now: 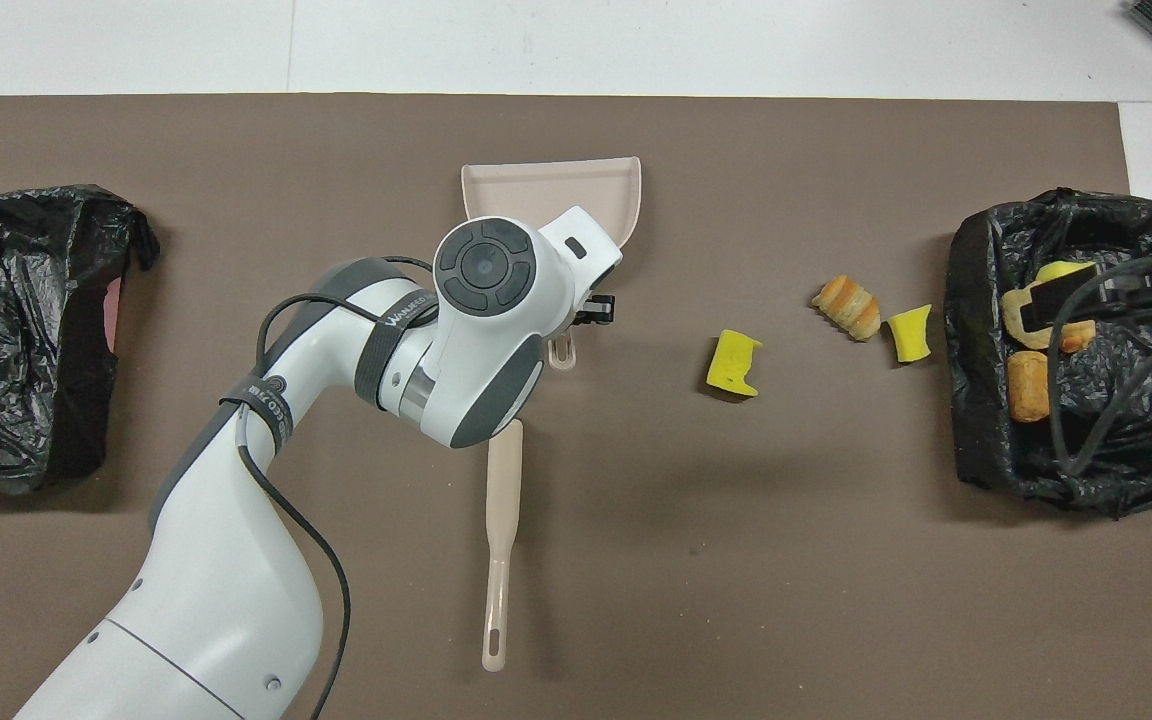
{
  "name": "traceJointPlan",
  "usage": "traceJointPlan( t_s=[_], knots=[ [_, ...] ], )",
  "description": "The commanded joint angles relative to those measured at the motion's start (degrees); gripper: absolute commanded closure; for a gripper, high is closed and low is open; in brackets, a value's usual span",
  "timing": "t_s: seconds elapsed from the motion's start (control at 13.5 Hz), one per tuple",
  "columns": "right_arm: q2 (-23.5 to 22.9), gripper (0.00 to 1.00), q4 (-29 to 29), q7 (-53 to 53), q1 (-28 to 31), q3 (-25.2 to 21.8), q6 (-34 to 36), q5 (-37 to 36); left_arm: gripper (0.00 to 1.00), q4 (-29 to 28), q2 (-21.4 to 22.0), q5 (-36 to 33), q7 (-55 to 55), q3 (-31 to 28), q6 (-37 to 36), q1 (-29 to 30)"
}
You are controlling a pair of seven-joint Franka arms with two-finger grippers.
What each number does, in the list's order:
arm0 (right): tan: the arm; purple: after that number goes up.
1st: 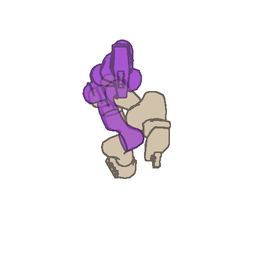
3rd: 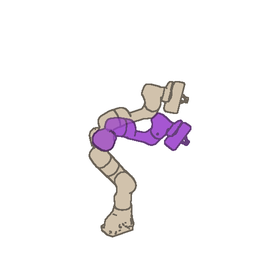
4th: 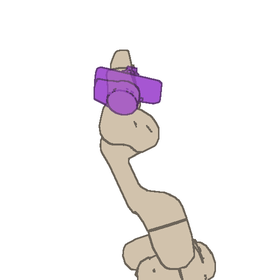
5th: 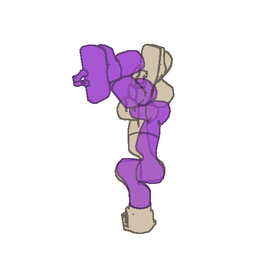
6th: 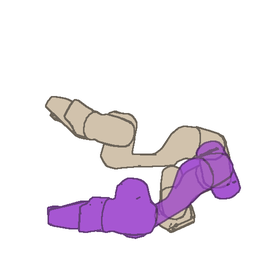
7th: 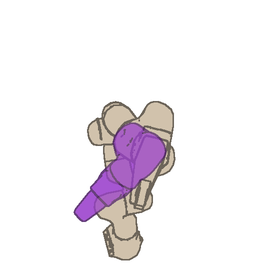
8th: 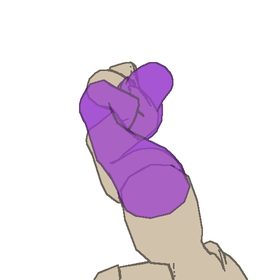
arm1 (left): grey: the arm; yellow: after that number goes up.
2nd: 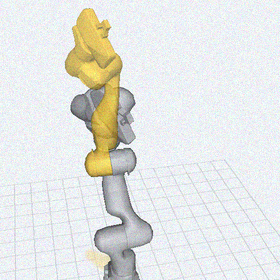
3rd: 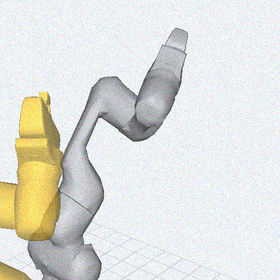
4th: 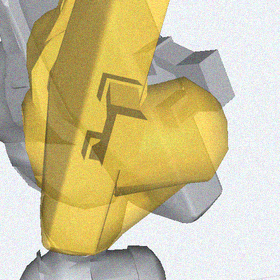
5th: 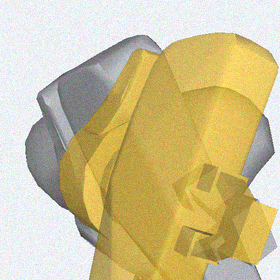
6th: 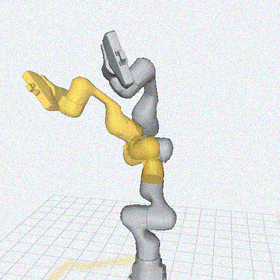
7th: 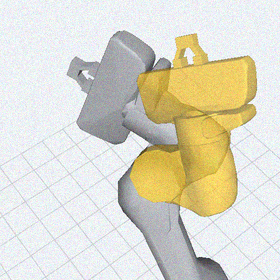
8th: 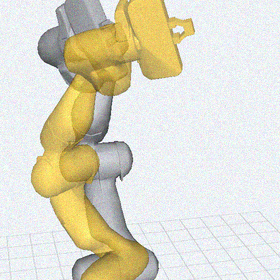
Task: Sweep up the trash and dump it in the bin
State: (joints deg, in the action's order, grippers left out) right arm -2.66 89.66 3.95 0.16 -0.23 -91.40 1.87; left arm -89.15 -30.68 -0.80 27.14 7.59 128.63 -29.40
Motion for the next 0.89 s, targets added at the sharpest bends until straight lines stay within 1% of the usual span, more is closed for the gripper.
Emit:
traceJointPlan(
  t_s=[0.0, 0.22, 0.3, 0.37, 0.45, 0.52, 0.67, 0.82],
  knots=[
    [2.22, 0.0, 4.2, 0.53, -1.29, 0.31, -1.85, 0.06, 1.0, 0.03, 0.53, -1.05, -0.24, -0.47, -2.59, 0.91],
    [2.75, 0.0, 8.06, 0.53, -5.24, 0.4, -2.2, 2.25, 1.0, -0.06, 1.67, -1.4, -3.65, -0.56, -2.68, 1.27],
    [3.53, 0.0, 10.25, -0.17, -7.0, 0.4, -4.55, 2.95, 1.0, -0.67, 2.89, -2.01, -6.37, -1.43, -2.94, 1.79],
    [4.06, 0.0, 13.23, -0.26, -8.41, 0.4, -7.19, 3.57, 1.0, -1.98, 4.99, -2.02, -12.75, -1.53, -4.69, 3.8],
    [4.41, 0.0, 15.95, -0.26, -8.59, 0.49, -8.52, 6.45, 1.0, -3.91, 7.88, -2.02, -21.95, -1.53, -5.66, 5.65],
    [4.94, 0.0, 18.24, -0.96, -10.77, 0.49, -9.84, 8.04, 1.0, -6.01, 10.0, -2.02, -29.35, -1.53, -5.93, 7.06],
    [6.52, 0.0, 24.3, -6.56, -15.08, 0.66, -16.49, 8.06, 1.0, -9.01, 12.74, -2.02, -39.75, -1.53, -6.64, 10.13],
    [6.35, 0.0, 27.57, -15.42, -21.23, 0.67, -22.48, 8.06, 1.0, -10.86, 15.63, -2.02, -54.22, -1.53, -9.17, 13.91]
  ],
)
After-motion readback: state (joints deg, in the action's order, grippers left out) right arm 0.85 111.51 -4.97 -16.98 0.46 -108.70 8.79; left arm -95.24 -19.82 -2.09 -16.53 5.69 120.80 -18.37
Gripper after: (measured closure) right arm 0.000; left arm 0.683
